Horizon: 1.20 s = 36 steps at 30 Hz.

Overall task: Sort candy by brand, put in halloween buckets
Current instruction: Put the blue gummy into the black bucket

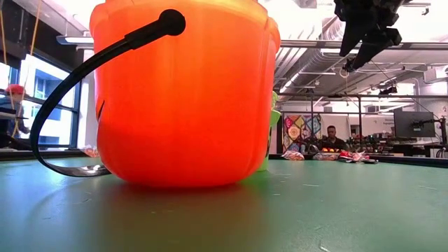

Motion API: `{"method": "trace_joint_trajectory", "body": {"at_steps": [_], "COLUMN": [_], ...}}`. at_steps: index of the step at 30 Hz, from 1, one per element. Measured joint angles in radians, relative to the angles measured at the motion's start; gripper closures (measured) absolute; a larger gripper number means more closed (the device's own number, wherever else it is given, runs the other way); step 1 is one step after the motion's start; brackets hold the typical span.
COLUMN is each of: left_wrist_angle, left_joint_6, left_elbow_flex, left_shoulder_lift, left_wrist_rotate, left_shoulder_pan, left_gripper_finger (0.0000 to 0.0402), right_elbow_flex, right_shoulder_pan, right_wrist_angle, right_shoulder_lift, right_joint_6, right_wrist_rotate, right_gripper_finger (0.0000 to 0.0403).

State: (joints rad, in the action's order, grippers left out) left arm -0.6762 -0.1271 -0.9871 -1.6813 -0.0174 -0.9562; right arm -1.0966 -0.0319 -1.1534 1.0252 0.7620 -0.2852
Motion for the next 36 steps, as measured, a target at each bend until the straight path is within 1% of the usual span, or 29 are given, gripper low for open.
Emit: {"method": "trace_joint_trajectory", "body": {"at_steps": [9, 12, 15, 17, 19, 20, 21, 23, 26, 27, 29, 30, 32, 34, 35, 36], "left_wrist_angle": [0.004, 0.002, -0.008, -0.035, -0.079, -0.100, -0.124, -0.176, -0.277, -0.309, -0.353, -0.363, -0.339, -0.230, -0.142, -0.053], "left_joint_6": [0.008, -0.002, -0.002, -0.004, -0.023, -0.031, -0.041, -0.044, -0.045, -0.049, -0.077, -0.098, -0.137, -0.146, -0.129, -0.095], "left_elbow_flex": [0.000, -0.001, -0.010, -0.019, -0.031, -0.033, -0.034, -0.034, -0.034, -0.034, -0.035, -0.040, -0.056, -0.070, -0.073, -0.074], "left_shoulder_lift": [-0.055, -0.055, -0.055, -0.055, -0.047, -0.035, -0.018, 0.033, 0.158, 0.212, 0.327, 0.386, 0.497, 0.587, 0.620, 0.640], "left_wrist_rotate": [-0.015, -0.007, -0.006, -0.006, -0.007, -0.007, -0.007, -0.004, 0.030, 0.048, 0.118, 0.171, 0.325, 0.486, 0.540, 0.564], "left_shoulder_pan": [0.000, 0.006, 0.014, 0.024, 0.041, 0.054, 0.070, 0.105, 0.171, 0.199, 0.266, 0.303, 0.384, 0.476, 0.525, 0.576], "left_gripper_finger": [0.0216, 0.0227, 0.0266, 0.0310, 0.0366, 0.0382, 0.0388, 0.0383, 0.0388, 0.0394, 0.0397, 0.0397, 0.0397, 0.0399, 0.0400, 0.0400], "right_elbow_flex": [0.000, 0.000, 0.000, 0.000, 0.000, 0.000, 0.000, 0.000, 0.000, 0.000, 0.000, 0.000, 0.000, 0.000, 0.000, 0.000], "right_shoulder_pan": [0.000, 0.000, 0.000, 0.000, 0.000, 0.000, 0.000, 0.000, 0.000, 0.000, 0.000, 0.000, 0.000, 0.000, 0.000, 0.000], "right_wrist_angle": [0.000, 0.000, 0.000, 0.000, 0.000, 0.000, 0.000, 0.002, 0.018, 0.024, 0.041, 0.049, 0.067, 0.083, 0.090, 0.098], "right_shoulder_lift": [0.000, 0.000, 0.000, 0.000, 0.000, 0.000, 0.000, 0.000, 0.000, 0.000, 0.000, 0.000, 0.000, 0.000, 0.000, 0.000], "right_joint_6": [0.000, 0.000, 0.000, 0.000, 0.000, 0.000, 0.000, 0.000, 0.000, 0.000, 0.000, 0.000, 0.000, 0.001, 0.001, 0.001], "right_wrist_rotate": [0.000, 0.000, 0.000, 0.000, 0.000, 0.000, 0.000, 0.000, 0.000, 0.000, 0.000, 0.000, 0.000, 0.000, 0.000, 0.000], "right_gripper_finger": [0.0107, 0.0107, 0.0108, 0.0108, 0.0107, 0.0108, 0.0108, 0.0107, 0.0107, 0.0108, 0.0107, 0.0108, 0.0107, 0.0107, 0.0107, 0.0107]}}
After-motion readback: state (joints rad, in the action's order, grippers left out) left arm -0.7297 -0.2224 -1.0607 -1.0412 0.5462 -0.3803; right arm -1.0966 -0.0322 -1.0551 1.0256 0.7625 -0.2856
